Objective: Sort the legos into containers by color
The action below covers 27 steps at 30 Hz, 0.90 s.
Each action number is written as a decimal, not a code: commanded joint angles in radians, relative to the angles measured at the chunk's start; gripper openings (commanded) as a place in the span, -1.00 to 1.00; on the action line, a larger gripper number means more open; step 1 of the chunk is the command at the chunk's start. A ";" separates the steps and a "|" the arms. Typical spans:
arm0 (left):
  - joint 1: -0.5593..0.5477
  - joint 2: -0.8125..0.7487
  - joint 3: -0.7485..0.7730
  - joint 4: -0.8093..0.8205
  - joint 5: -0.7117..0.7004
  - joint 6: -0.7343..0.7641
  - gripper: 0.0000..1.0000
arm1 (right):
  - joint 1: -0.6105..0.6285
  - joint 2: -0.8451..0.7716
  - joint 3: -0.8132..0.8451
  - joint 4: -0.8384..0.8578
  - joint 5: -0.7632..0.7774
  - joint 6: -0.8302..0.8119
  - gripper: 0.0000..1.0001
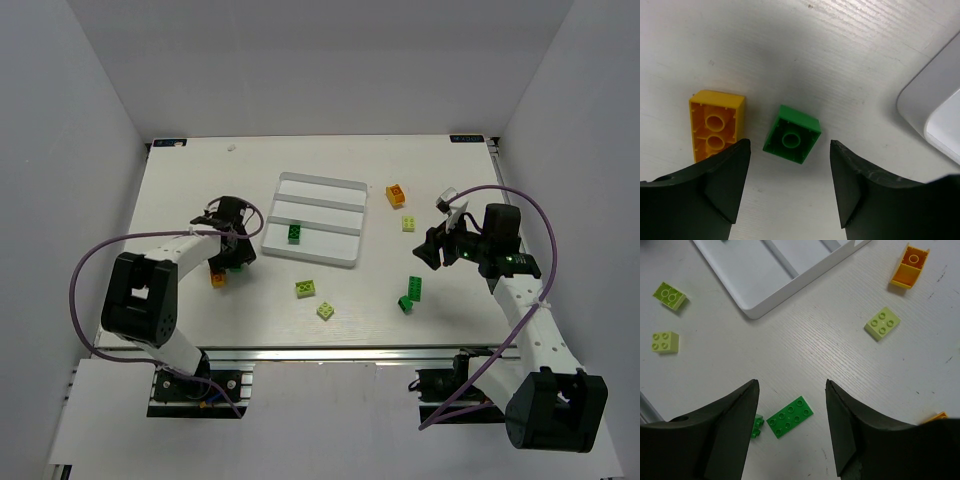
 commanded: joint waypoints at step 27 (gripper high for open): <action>0.005 -0.051 0.025 0.091 0.119 0.132 -0.65 | 0.004 -0.010 0.003 0.031 -0.016 -0.017 0.23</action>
